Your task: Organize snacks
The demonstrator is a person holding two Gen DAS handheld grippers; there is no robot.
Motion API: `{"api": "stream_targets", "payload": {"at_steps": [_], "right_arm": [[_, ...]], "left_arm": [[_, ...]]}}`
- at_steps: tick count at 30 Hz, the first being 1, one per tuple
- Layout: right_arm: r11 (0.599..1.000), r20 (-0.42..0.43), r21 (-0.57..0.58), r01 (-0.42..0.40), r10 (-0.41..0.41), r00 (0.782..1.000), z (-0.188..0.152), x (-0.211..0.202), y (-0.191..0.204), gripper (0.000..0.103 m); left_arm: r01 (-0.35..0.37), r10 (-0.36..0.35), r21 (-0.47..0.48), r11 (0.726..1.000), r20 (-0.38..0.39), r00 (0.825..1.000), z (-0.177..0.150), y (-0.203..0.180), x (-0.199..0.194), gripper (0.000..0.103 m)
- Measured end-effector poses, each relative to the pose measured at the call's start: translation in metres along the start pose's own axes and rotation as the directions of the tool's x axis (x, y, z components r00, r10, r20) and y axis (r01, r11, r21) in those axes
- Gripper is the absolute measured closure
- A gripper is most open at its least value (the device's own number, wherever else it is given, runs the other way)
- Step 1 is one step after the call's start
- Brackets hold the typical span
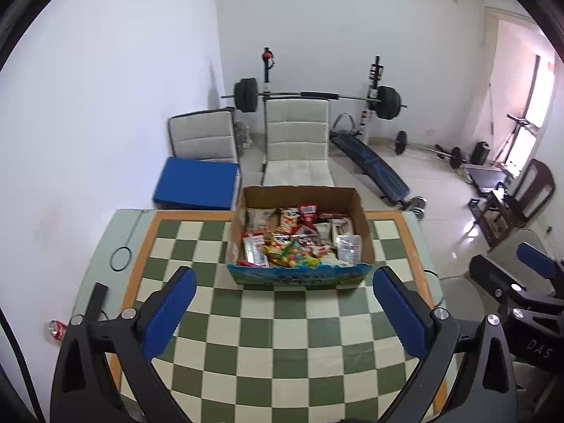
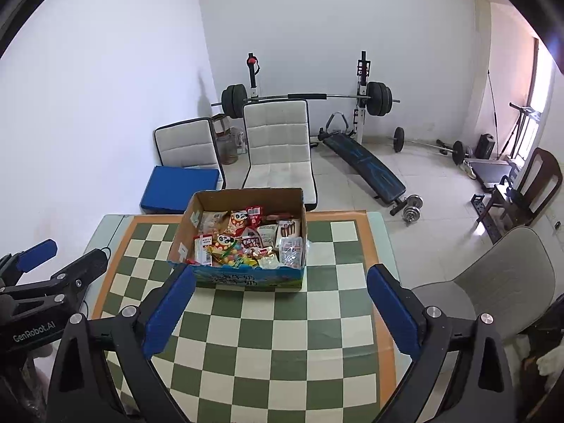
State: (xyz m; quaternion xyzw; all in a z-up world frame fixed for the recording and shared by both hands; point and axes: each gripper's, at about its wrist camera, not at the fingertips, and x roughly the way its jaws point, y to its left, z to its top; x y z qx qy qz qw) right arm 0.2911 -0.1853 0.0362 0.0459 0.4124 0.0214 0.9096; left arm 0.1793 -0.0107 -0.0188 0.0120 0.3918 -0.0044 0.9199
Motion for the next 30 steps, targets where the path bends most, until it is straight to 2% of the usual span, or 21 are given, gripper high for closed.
{"api": "stream_targets", "payload": {"at_steps": [2, 9, 30], "right_arm": [[1.000, 0.003, 0.000, 0.005, -0.005, 1.000, 0.001, 0.002, 0.000, 0.003], [1.000, 0.011, -0.002, 0.014, -0.014, 1.000, 0.004, 0.005, 0.001, 0.003], [1.000, 0.012, 0.017, 0.024, -0.024, 1.000, 0.007, 0.009, -0.004, 0.002]], "left_arm": [[-0.025, 0.025, 0.003, 1.000, 0.014, 1.000, 0.001, -0.001, -0.001, 0.000], [-0.042, 0.042, 0.002, 0.999, 0.002, 0.999, 0.002, 0.001, 0.005, 0.000], [-0.026, 0.026, 0.002, 1.000, -0.018, 1.000, 0.010, 0.003, 0.013, 0.000]]}}
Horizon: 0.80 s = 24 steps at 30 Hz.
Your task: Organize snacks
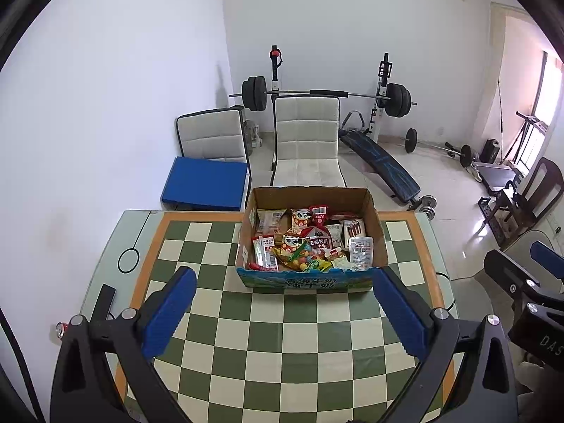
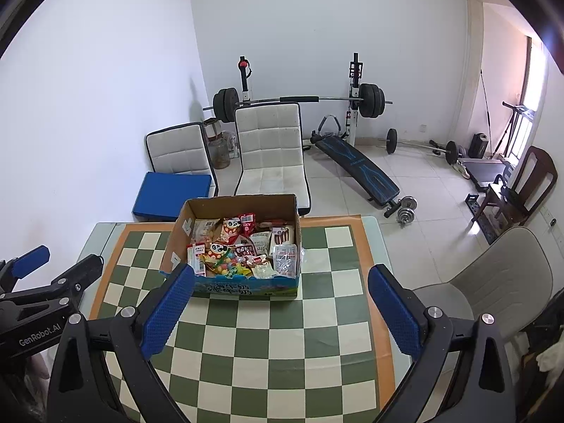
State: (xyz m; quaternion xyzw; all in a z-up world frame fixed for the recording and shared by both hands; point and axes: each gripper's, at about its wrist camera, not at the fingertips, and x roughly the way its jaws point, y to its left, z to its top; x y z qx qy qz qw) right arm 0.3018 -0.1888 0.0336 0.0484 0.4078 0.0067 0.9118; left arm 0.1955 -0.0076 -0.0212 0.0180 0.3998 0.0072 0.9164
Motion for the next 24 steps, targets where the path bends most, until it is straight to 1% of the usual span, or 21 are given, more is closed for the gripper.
{"api": "stream_targets", "payload": {"at_steps": [24], "right_arm": [[1.000, -0.008, -0.004, -0.001, 0.001, 1.000, 0.0003, 0.0039, 0.0056, 0.002]], "left_arm": [[0.004, -0.004, 0.006, 1.000, -0.005, 1.000, 0.0007, -0.0027, -0.0004, 0.000]]}}
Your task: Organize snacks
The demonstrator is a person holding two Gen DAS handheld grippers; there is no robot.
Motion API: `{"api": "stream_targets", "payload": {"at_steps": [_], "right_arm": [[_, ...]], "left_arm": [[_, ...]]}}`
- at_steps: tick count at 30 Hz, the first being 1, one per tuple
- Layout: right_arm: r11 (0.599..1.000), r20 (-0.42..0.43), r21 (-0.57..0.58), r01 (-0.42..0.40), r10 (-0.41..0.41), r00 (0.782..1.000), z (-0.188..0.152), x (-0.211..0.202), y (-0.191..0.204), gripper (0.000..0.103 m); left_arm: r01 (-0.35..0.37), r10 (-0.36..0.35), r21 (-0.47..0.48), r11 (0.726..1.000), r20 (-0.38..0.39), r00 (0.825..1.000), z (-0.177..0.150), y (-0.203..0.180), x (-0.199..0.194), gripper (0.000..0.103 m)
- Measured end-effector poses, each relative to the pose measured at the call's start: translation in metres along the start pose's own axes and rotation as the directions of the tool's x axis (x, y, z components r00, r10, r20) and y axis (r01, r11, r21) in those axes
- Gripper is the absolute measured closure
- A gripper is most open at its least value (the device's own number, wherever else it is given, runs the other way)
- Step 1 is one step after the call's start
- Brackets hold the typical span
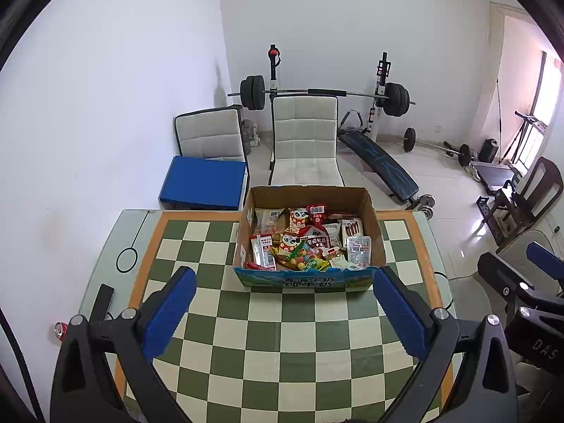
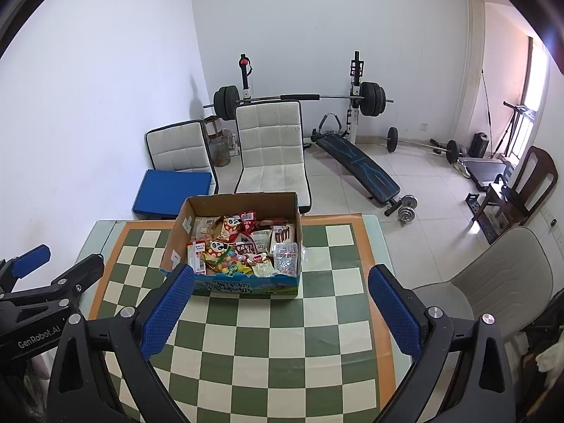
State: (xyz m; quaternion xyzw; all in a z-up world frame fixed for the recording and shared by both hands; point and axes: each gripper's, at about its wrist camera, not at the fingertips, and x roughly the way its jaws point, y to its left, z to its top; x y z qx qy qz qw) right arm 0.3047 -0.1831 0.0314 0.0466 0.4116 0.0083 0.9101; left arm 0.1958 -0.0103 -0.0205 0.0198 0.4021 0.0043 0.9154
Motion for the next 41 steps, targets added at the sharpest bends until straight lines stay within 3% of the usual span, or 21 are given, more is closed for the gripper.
{"api": "stream_targets", "payload": {"at_steps": [41], "right_arm": [[0.999, 0.011, 0.029, 0.024, -0.024, 1.000, -0.003, -0.012, -0.010, 0.002]], "left_arm": [[0.010, -0.010, 0.002, 1.000, 0.033, 0.999, 0.000, -0.007, -0.011, 0.000]]}}
